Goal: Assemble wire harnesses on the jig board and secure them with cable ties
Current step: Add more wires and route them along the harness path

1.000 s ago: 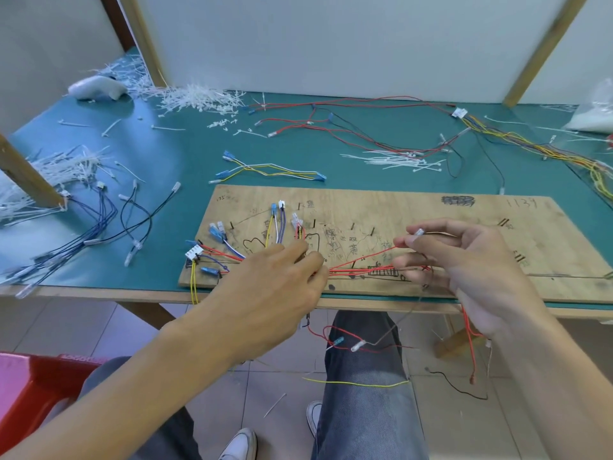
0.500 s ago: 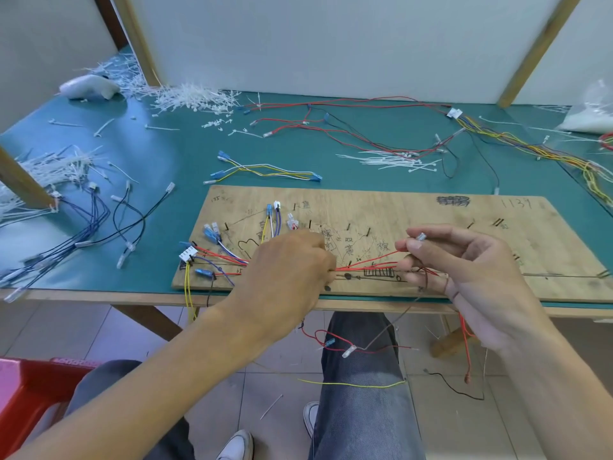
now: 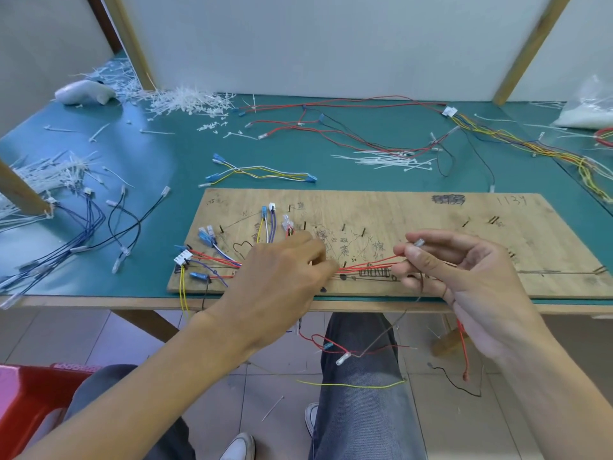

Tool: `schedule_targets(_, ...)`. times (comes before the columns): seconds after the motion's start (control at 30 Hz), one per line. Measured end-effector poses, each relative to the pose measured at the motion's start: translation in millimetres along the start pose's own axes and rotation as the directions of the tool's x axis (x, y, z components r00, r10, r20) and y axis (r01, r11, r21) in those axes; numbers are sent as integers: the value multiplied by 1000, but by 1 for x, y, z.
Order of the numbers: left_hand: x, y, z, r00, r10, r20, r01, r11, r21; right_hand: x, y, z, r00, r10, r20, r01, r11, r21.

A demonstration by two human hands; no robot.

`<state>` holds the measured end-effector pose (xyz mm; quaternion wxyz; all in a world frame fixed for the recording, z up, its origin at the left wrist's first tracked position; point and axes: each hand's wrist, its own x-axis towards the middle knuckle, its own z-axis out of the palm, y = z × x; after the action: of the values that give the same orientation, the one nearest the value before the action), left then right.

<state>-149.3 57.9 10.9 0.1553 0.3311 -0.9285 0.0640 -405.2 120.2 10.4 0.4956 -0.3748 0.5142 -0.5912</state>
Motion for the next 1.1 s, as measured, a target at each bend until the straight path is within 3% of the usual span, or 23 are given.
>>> schedule_targets(0.2, 4, 3, 6, 975, 210, 76, -223, 940, 257, 13, -8, 5, 991, 126, -50, -133, 975, -180)
schedule_targets(0.33, 5, 8, 10, 956, 258, 141, -291, 900, 325, 36, -17, 16, 994, 108, -21, -109, 942, -318)
schedule_targets(0.53, 5, 7, 10, 949, 279, 148, -311, 907, 283, 74, -8, 39, 997, -2, -83, -49, 788, -614)
schedule_targets(0.73, 4, 4, 8, 970, 229, 84, -242, 947, 212, 91, -1, 50, 995, 37, -92, -95, 637, -765)
schedule_targets(0.97, 7, 6, 3, 991, 131, -11, -129, 985, 118, 98, 0, 46, 989, 62, -133, -143, 620, -772)
schedule_targets(1.1, 11, 10, -4, 966, 247, 73, -254, 961, 113, 101, 5, 44, 993, 2, -119, -93, 633, -769)
